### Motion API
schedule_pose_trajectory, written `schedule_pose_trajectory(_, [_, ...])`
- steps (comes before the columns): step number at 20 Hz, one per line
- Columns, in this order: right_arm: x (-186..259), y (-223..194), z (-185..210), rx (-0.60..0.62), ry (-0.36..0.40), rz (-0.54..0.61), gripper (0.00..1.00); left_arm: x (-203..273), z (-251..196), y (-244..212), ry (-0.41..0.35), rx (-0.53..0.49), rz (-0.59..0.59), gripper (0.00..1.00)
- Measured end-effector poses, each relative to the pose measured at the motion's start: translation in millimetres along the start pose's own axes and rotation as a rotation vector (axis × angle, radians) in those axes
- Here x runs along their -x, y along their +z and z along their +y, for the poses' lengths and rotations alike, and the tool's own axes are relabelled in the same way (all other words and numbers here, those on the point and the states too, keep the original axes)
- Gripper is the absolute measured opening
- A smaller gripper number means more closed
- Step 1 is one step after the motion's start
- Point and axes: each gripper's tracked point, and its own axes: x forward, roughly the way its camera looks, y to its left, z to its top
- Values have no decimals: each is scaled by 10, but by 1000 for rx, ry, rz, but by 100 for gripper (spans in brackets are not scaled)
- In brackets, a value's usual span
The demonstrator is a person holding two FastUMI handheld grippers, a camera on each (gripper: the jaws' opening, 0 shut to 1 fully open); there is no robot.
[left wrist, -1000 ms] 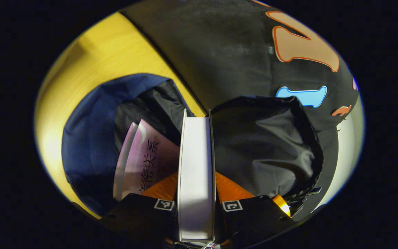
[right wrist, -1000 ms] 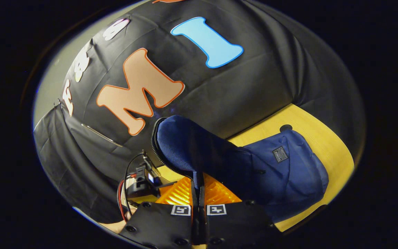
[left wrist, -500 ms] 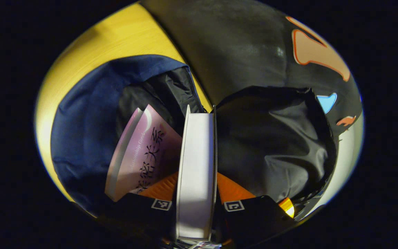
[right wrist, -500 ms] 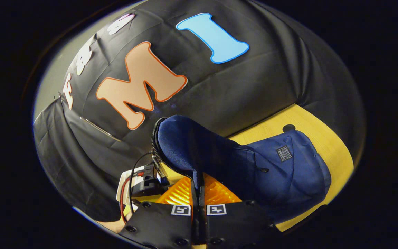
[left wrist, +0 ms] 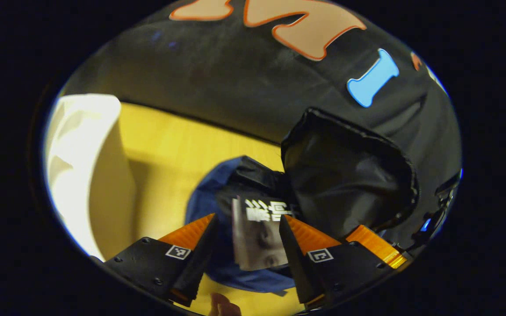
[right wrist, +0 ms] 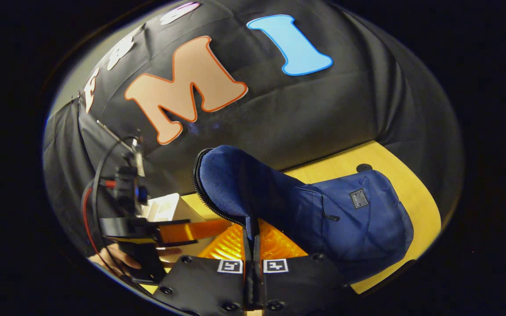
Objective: Open the schoolbag, grab two books from the bookshelf and put them into the schoolbag.
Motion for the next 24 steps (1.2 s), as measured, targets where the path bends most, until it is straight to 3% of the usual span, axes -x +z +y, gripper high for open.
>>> schedule_pose_trajectory(2, [7, -42, 18, 19, -17, 6, 4, 255, 179, 172, 79, -97, -81, 95])
schedule_pose_trajectory(4, [47, -21, 41, 42, -35, -11, 3, 580, 318, 316, 143, -157, -173, 95])
schedule_pose_trajectory(7, [135, -64, 64, 65, -43, -15, 7, 1069, 344, 536, 183, -205, -328, 96])
schedule_pose_trajectory(10, [276, -63, 153, 49, -28, -34, 9, 1330, 433, 532, 239, -212, -385, 96])
schedule_pose_trajectory(13, [360, -61, 403, 34, 38, -42, 46, 1671, 453, 478, 262, -185, -419, 95])
schedule_pose_trajectory(17, [585, -17, 632, 133, 50, -75, 96, 1977, 487, 428, 302, -229, -466, 95])
schedule_pose_trajectory(22, [1062, 151, 911, 216, 10, -192, 96, 2487, 401, 388, 319, -278, -561, 92])
schedule_pose_trajectory(24, [1310, 220, 994, 235, -4, -244, 98, 2658, 413, 292, 337, -305, -579, 95])
